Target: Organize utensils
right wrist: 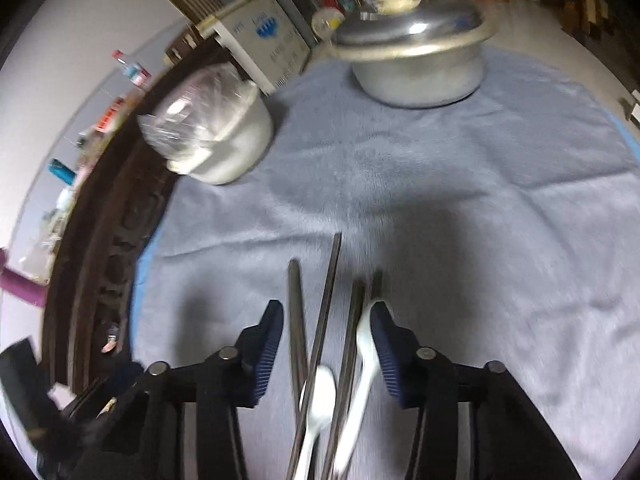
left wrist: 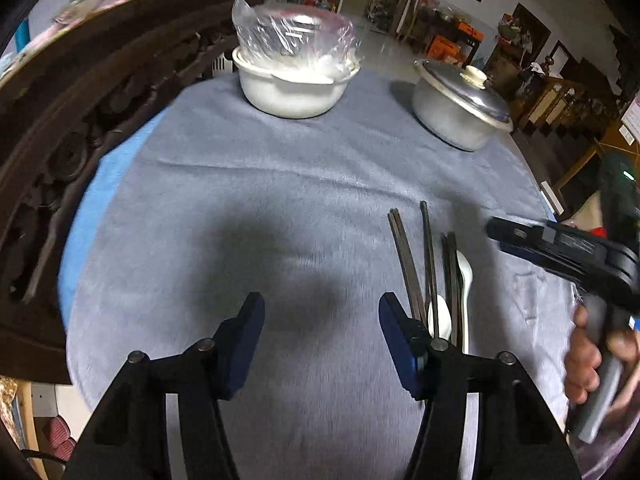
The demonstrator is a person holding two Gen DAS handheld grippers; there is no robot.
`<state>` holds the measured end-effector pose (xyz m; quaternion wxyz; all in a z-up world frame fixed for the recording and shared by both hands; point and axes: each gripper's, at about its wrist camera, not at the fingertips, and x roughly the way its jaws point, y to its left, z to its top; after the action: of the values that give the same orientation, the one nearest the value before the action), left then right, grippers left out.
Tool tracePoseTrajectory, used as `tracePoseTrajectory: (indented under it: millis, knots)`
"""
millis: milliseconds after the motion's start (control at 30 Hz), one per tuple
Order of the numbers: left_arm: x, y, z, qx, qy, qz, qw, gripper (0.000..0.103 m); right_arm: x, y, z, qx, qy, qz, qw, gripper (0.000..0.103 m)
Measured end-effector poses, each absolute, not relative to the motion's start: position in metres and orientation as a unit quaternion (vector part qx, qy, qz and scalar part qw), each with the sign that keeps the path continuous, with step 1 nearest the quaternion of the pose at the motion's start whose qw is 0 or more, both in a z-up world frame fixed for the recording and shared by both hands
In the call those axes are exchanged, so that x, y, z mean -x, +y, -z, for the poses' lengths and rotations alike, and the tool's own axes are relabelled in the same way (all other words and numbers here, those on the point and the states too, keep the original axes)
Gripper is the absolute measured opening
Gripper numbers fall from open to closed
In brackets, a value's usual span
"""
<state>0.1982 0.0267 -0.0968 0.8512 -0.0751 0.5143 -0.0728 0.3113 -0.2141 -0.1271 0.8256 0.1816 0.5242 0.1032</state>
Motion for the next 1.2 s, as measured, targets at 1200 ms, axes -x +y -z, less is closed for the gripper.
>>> tracePoseTrajectory:
  millis: [1200]
  knots:
    - [-0.324,-0.081,0.168,0.049,0.594,0.069,0.800,0.044,-0.258,-0.268,0.104,-0.252,0.420,-0.153,0.858,0.006]
